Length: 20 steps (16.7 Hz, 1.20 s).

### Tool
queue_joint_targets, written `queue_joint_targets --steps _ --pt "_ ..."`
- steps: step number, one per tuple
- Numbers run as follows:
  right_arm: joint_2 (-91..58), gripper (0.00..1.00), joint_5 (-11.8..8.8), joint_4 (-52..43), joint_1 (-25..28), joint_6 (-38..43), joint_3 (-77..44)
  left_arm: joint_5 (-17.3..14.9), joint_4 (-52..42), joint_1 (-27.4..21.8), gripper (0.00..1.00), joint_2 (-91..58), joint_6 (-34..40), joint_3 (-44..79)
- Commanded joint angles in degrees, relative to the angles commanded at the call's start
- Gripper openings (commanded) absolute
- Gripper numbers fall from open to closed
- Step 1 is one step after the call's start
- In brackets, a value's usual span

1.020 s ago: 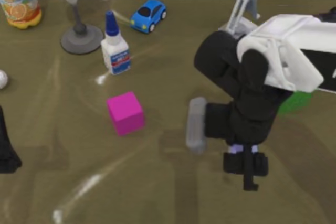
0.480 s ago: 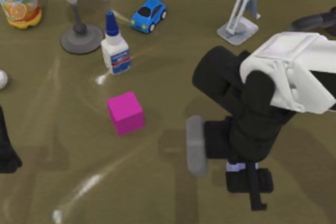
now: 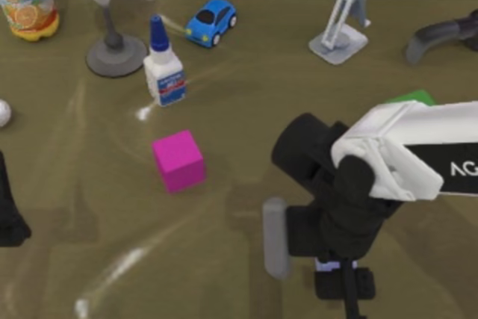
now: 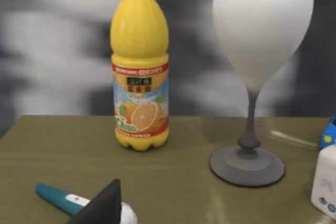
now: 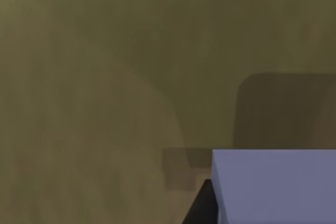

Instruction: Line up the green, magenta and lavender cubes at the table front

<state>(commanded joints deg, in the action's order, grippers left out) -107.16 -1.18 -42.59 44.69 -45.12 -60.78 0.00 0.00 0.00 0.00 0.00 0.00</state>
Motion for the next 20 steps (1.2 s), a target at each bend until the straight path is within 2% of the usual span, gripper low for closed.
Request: queue_joint_targets --steps 4,17,20 --pt "-0.1 0.0 0.0 0.18 0.01 -0.01 0.14 0.0 0.0 0.0 1.0 0.0 0.0 0.0" --pt "-0.1 0.98 0.0 0.18 0.01 -0.01 0.14 0.0 0.0 0.0 1.0 0.0 0.0 0.0" --pt "-0.1 1.0 0.0 0.18 0.01 -0.01 0.14 0.0 0.0 0.0 1.0 0.0 0.0 0.0"
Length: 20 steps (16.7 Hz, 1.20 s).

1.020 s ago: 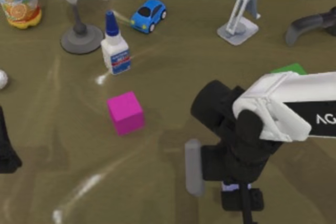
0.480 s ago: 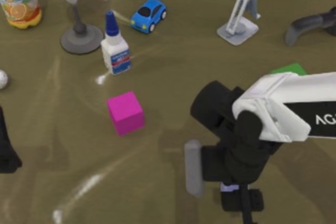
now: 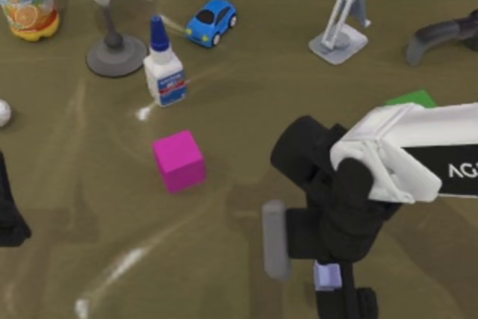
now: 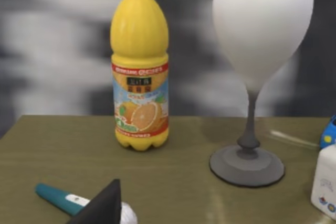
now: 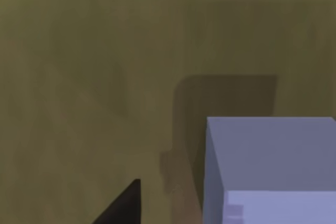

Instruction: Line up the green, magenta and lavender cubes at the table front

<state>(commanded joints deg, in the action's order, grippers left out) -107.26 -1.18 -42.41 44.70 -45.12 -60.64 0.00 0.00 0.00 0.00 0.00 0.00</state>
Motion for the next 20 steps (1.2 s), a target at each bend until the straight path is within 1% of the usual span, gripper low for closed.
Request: queue_joint_targets --steps 8,15,20 --pt "0.43 1.0 0.01 -0.98 0.01 -0.11 -0.81 0.0 0.0 0.0 1.0 0.0 0.0 0.0" --pt "6.22 1.0 -0.04 -14.87 0.15 -0.49 -8.32 0.0 0.0 0.0 1.0 0.0 0.0 0.0" --pt "6.62 1.0 -0.03 -15.52 0.01 -0.47 -8.72 0.0 0.0 0.0 1.0 0.0 0.0 0.0"
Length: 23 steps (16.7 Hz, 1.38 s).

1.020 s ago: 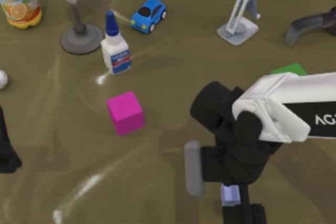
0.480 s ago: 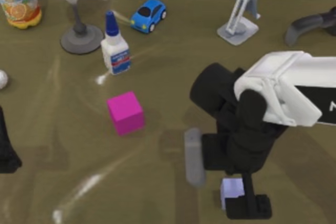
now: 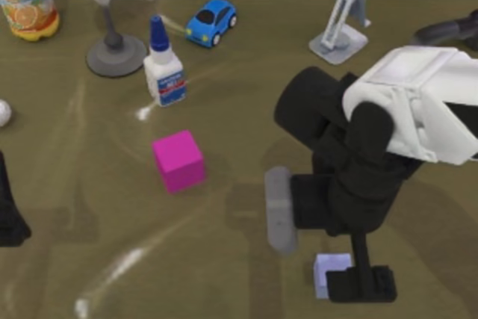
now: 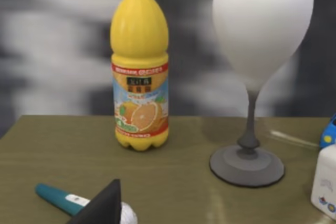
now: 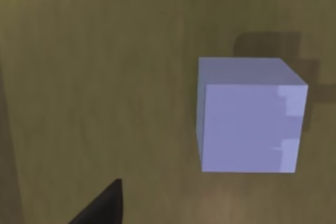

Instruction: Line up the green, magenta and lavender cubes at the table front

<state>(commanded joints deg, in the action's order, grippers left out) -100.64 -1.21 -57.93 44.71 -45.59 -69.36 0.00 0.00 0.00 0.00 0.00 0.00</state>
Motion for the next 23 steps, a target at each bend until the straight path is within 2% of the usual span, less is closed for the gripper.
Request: queue_joint_targets --steps 4,8,16,23 --pt "3.05 1.0 -0.43 2.42 -1.57 1.09 2.04 -0.03 -2.38 -0.99 1.0 -3.53 -1.43 3.48" --pt "14.15 1.0 -1.44 9.88 -6.94 5.26 9.03 -0.2 -10.25 -4.3 1.0 -16.65 -6.19 15.94" --pt "53.1 1.0 -2.66 30.88 -24.3 21.58 35.51 -0.16 -35.47 -14.0 1.0 -65.95 -20.85 53.0" --pt "84.18 1.0 -1.2 47.57 -37.66 36.46 58.59 -0.01 -56.24 -21.81 1.0 -104.21 -32.69 82.73"
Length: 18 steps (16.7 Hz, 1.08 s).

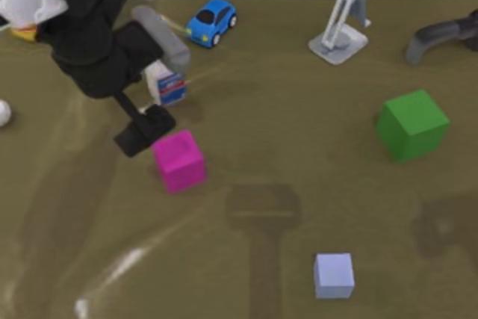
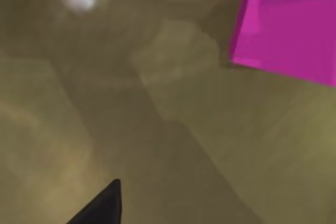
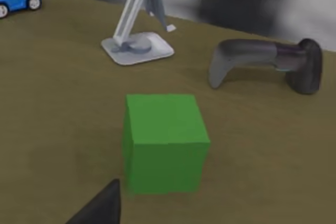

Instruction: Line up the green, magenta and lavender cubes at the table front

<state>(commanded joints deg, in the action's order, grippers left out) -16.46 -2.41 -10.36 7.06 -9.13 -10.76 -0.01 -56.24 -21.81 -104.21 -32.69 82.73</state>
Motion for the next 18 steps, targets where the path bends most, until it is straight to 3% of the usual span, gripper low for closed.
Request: queue_joint_targets --steps 7,14,18 --pt "15.71 1.0 2.28 9.93 -6.26 8.73 10.41 -0.14 -9.94 -4.16 1.0 -19.77 -6.27 17.76" --pt "16.46 1.0 2.41 10.36 -6.48 9.13 10.77 -0.14 -10.08 -4.09 1.0 -20.46 -6.53 18.31" --pt "16.46 1.0 2.41 10.36 -6.48 9.13 10.77 -0.17 -3.49 -4.23 1.0 -22.91 -6.66 14.17"
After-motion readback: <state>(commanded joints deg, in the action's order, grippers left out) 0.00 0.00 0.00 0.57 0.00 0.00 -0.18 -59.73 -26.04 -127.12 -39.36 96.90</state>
